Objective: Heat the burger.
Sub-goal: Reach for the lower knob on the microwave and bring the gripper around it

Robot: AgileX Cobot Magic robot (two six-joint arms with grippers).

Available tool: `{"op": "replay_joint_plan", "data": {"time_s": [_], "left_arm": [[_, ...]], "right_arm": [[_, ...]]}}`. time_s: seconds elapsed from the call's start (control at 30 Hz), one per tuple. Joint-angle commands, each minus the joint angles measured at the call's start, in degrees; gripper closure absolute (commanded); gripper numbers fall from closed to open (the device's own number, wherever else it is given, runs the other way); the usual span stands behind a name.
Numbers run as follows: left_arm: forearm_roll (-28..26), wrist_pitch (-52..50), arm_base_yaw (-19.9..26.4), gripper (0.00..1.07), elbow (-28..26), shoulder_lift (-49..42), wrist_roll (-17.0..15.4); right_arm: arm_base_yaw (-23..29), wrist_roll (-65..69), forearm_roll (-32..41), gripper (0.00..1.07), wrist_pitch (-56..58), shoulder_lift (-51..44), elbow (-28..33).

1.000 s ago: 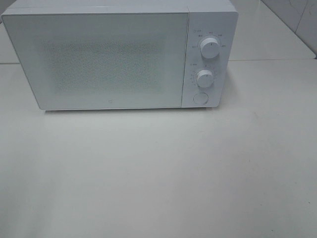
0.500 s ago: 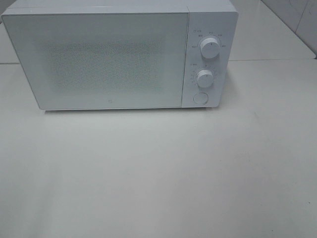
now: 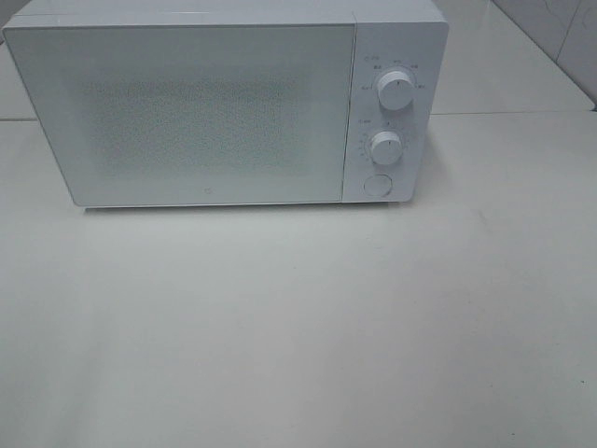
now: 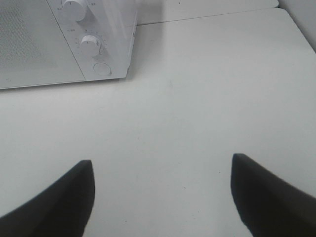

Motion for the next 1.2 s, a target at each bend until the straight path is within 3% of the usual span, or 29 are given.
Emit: {"op": "replay_joint_plan", "data": {"time_s": [0.03, 0.47, 1.2], "left_arm": [[-0.11, -0.11, 0.23, 0.09, 0.11, -1.32, -0.23], [-0.11, -0.11, 0.23, 0.09, 0.11, -1.26, -0.23], [-0.11, -0.11, 0.23, 0.09, 0.11, -1.26, -0.23]], "right_arm": [[-0.17, 0.23, -0.23, 0.34, -1.49, -1.49, -0.69], [-0.17, 0.23, -0.63, 0.34, -14.04, 7.68, 0.46], [-0.11, 0.23, -0.63, 0.34, -52.08, 25.78, 14.73]]}}
